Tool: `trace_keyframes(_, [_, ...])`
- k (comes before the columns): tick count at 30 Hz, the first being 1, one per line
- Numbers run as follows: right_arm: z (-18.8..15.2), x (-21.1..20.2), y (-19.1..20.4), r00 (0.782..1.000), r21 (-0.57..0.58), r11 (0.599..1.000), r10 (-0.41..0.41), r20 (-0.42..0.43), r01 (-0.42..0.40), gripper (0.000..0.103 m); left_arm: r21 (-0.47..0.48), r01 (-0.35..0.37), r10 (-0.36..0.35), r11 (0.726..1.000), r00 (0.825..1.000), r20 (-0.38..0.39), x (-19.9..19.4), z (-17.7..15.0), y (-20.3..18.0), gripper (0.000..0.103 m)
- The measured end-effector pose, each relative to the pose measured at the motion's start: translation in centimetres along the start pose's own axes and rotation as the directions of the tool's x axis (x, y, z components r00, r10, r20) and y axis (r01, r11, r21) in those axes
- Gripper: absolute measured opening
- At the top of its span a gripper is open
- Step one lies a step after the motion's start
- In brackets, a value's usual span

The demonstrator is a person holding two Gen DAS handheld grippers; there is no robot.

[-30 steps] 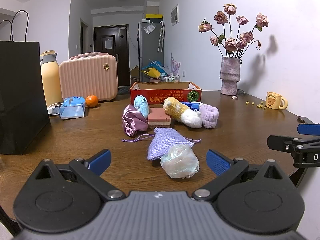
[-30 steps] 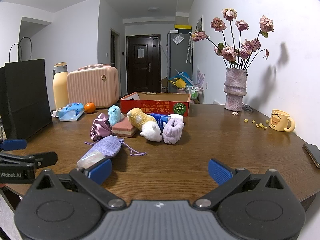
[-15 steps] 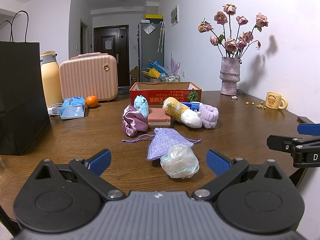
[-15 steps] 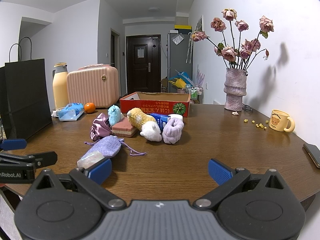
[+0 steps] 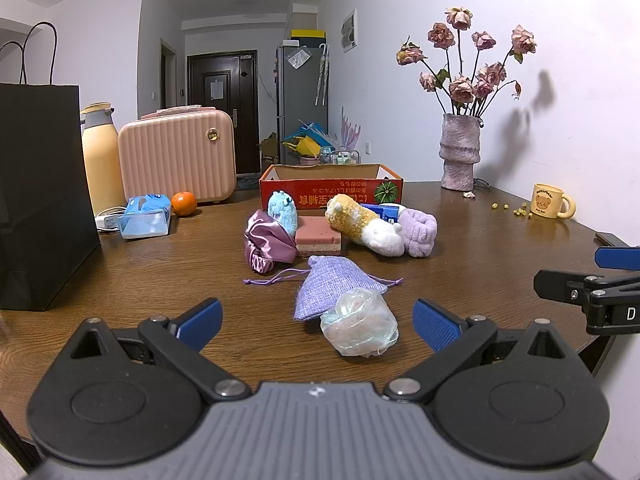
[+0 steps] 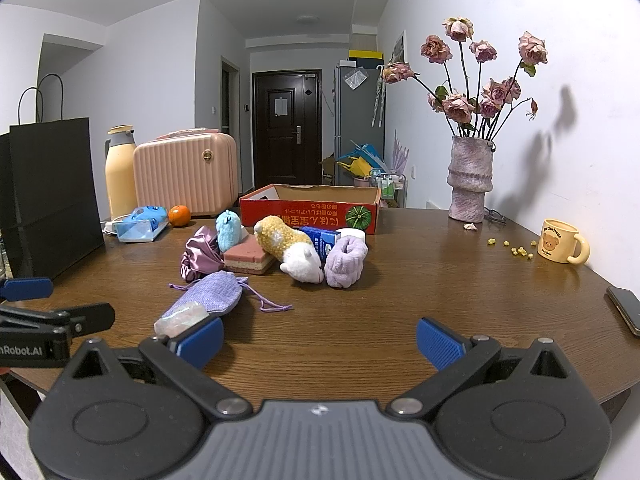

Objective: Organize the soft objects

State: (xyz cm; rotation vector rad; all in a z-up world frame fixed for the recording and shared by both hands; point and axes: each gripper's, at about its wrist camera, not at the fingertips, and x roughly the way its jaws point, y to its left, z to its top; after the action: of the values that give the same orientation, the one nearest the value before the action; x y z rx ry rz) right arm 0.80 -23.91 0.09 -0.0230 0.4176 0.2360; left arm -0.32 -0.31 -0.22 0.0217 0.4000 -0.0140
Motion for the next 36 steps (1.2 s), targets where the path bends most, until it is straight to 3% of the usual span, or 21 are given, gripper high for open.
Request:
trace_keyframes(21, [-0.1,0.1,-0.1,1.000,-0.004,1.000,-0.005,0.001,0.005,0.103,0.007,0.006,-0.006,1.000,1.000,-0.004,0.2,-0.2,-0.6,0.103])
trace_keyframes(36, [-0.2,1.9,-1.0,0.999,0.009,1.000,-0.020,-0.030,0.020,0.103,0.009,0.016,-0.016,1.000,0.999,-0.047,2.6,-0.3,-0.8,0.103])
